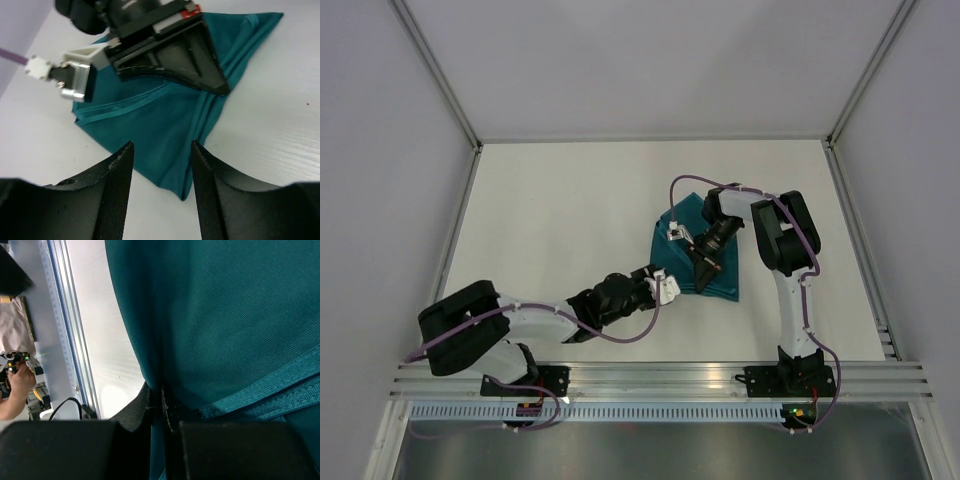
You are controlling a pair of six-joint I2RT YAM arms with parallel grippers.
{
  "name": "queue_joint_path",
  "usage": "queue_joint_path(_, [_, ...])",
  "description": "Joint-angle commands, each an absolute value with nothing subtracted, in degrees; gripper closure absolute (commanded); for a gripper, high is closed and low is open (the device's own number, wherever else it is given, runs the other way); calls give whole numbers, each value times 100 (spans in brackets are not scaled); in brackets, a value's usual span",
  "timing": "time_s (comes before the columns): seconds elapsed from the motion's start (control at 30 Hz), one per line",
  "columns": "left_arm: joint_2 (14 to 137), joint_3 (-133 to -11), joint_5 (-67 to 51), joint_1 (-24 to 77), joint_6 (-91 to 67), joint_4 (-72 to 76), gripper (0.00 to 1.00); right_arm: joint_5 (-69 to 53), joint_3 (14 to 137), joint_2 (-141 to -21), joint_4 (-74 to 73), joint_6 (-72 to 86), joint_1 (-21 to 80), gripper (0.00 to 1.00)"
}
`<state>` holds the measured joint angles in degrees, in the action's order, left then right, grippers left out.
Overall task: Fold the napkin, place the utensils inside, and roll it up
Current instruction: Roll the napkin with the utensil
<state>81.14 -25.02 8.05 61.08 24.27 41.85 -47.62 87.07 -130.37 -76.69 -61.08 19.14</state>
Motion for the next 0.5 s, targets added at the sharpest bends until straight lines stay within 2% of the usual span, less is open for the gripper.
queue_joint_path(0.0, [8673,-2935,536,6415,3233,4588,45,-4148,8727,-13350,-6900,-6460,1837,94])
queue_joint_path(0.17, [9516,-3234,484,6671,3770,4816,42,-4140,8728,-13359,-6873,-6451,1811,94])
queue_joint_path(0.47, [10177,-3770,132,6680,4210,4580,37,-4131,8701,-13359,-6891,-6486,1767,94])
